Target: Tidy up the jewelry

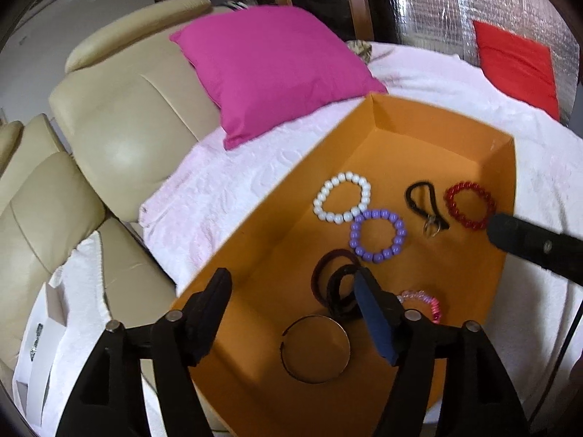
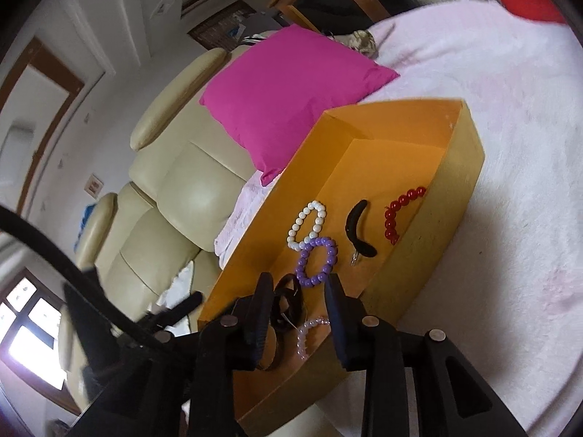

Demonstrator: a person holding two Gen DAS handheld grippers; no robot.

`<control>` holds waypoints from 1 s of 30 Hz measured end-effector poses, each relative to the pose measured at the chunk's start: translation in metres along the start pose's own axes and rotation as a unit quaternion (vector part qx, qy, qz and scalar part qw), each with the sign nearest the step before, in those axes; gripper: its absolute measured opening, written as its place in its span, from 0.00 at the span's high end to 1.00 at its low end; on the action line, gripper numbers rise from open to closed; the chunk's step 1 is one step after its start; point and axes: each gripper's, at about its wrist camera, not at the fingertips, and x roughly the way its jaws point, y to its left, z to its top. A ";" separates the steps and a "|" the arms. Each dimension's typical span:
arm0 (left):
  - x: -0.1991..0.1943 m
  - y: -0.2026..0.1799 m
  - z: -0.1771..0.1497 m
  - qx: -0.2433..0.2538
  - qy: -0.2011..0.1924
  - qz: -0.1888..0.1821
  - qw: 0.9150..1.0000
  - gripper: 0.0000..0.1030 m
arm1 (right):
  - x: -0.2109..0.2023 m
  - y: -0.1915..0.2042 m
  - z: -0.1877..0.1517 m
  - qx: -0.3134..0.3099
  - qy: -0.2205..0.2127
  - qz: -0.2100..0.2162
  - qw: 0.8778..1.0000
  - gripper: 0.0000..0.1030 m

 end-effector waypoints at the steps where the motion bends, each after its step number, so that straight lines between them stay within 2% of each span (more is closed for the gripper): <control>1: -0.004 0.000 0.001 -0.001 -0.004 0.001 1.000 0.28 | -0.003 0.003 -0.001 -0.009 -0.002 -0.005 1.000 0.68; 4: -0.023 0.003 0.005 -0.006 -0.020 0.004 1.000 0.27 | -0.016 0.018 -0.006 -0.054 -0.010 -0.046 0.997 0.67; 7: -0.048 0.005 0.008 -0.009 -0.041 0.004 0.999 0.26 | -0.036 0.034 -0.014 -0.108 -0.025 -0.097 0.989 0.59; 12: -0.082 0.010 0.012 -0.008 -0.074 0.002 0.997 0.22 | -0.082 0.058 -0.020 -0.157 -0.065 -0.156 0.973 0.59; 15: -0.108 0.012 0.014 -0.004 -0.094 0.009 0.996 0.21 | -0.114 0.074 -0.026 -0.178 -0.088 -0.187 0.962 0.49; 19: -0.142 0.013 0.012 0.001 -0.121 0.028 0.992 0.16 | -0.151 0.092 -0.034 -0.191 -0.101 -0.212 0.953 0.45; 22: -0.167 0.015 0.008 0.002 -0.137 0.022 0.990 0.14 | -0.181 0.104 -0.040 -0.192 -0.108 -0.222 0.950 0.45; 25: -0.187 0.015 0.004 0.006 -0.150 0.020 0.989 0.14 | -0.207 0.118 -0.047 -0.190 -0.119 -0.230 0.947 0.40; 26: -0.196 0.016 0.001 0.009 -0.154 0.023 0.988 0.14 | -0.213 0.123 -0.050 -0.190 -0.122 -0.234 0.946 0.37; 30: -0.221 0.023 -0.008 0.007 -0.161 0.015 0.987 0.13 | -0.229 0.142 -0.065 -0.193 -0.118 -0.247 0.942 0.37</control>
